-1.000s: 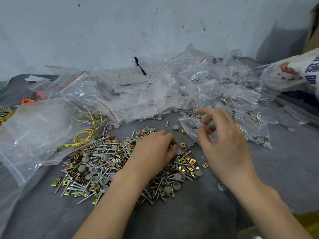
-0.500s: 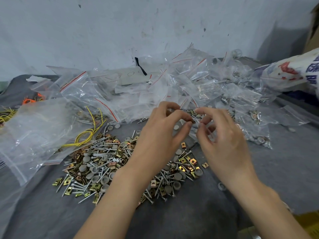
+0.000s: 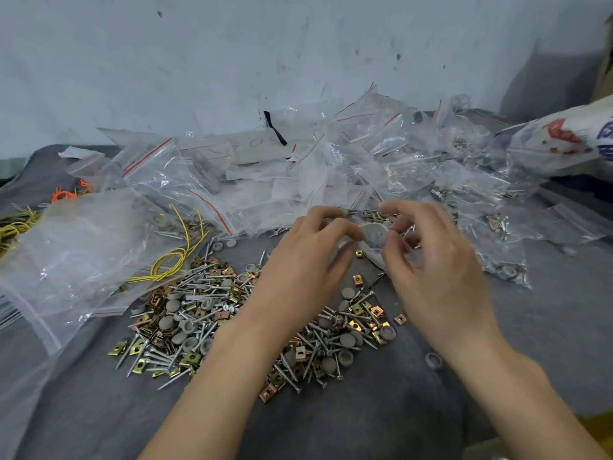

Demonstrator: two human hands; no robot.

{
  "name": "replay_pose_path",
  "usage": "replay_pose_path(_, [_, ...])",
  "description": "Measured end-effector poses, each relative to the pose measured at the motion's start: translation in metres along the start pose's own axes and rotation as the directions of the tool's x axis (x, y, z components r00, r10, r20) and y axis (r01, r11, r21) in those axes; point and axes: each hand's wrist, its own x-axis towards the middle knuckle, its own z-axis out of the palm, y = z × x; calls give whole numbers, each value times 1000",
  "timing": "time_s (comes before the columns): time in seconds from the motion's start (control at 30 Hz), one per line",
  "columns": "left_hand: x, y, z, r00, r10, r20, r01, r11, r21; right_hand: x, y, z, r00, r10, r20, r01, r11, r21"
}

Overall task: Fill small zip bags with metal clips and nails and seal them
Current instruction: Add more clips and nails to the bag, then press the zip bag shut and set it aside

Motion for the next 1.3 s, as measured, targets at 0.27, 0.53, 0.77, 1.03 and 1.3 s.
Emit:
replay_pose_path(0.27, [2, 12, -45, 971, 72, -226, -90, 994, -67, 40, -14, -8, 978, 202, 55, -197, 798, 569])
replay_pose_path(0.53, [-12, -7, -58, 937, -134, -322, 30, 951, -309, 28, -20, 24, 887, 189, 422, -443, 610, 657])
replay_pose_path(0.77, [-26, -30, -62, 913, -380, -152, 217, 766, -606, 21, -22, 33, 889, 234, 394, -453, 572, 684])
replay_pose_path(1.03, [-31, -32, -63, 891, -437, -122, 258, 710, -655, 17, -27, 32, 897, 226, 380, -439, 554, 707])
replay_pose_path(1.3, [-33, -28, -64, 886, -449, -113, 276, 708, -650, 17, -28, 32, 894, 244, 375, -446, 552, 704])
